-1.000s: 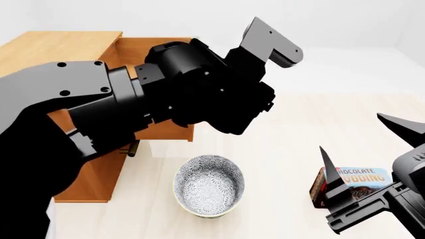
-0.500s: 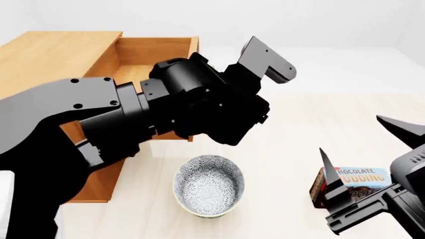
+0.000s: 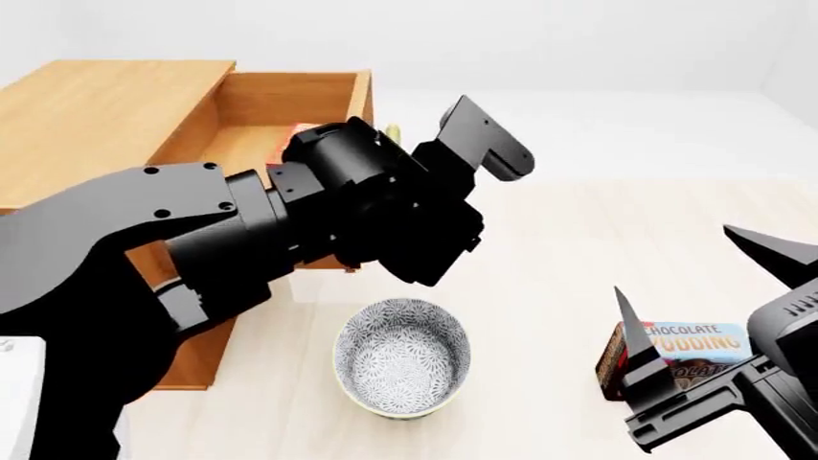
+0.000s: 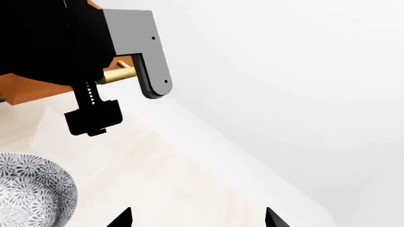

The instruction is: Put the butter at the back in the top drawer of the cabinet and close it.

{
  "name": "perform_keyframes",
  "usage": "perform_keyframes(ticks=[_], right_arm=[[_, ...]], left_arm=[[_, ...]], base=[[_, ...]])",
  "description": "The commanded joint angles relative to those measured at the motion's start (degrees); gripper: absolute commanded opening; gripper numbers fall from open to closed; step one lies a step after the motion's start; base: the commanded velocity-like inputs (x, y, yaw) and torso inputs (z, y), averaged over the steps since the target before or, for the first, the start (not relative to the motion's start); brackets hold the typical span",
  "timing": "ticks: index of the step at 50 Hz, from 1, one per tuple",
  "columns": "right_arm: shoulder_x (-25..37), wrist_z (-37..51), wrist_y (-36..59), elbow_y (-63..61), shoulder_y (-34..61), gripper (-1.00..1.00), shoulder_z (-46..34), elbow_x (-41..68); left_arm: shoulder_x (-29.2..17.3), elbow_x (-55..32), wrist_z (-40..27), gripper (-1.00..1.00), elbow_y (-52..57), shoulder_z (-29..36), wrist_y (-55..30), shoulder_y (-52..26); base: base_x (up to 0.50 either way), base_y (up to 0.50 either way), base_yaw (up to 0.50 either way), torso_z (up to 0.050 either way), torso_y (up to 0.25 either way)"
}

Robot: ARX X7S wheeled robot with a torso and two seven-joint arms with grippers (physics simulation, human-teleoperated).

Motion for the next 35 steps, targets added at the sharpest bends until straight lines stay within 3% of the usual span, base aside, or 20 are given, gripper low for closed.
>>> perform_keyframes(ticks=[1, 35], right_arm=[[0.05, 0.13, 0.37, -0.04, -0.08, 1.0, 0.86, 0.54], [0.05, -0.92, 0.77, -0.05, -1.22, 1.0, 2.43, 0.21]], left_arm=[[0.0, -1.16, -0.64, 1.0, -1.6, 0.36, -2.58, 1.72], [0.0, 2.02, 1.96, 1.0, -11.12, 0.26, -6.6, 3.02]], base=[[0.0, 0.0, 0.0, 0.0, 0.0], [0.0, 0.0, 0.0, 0.0, 0.0]])
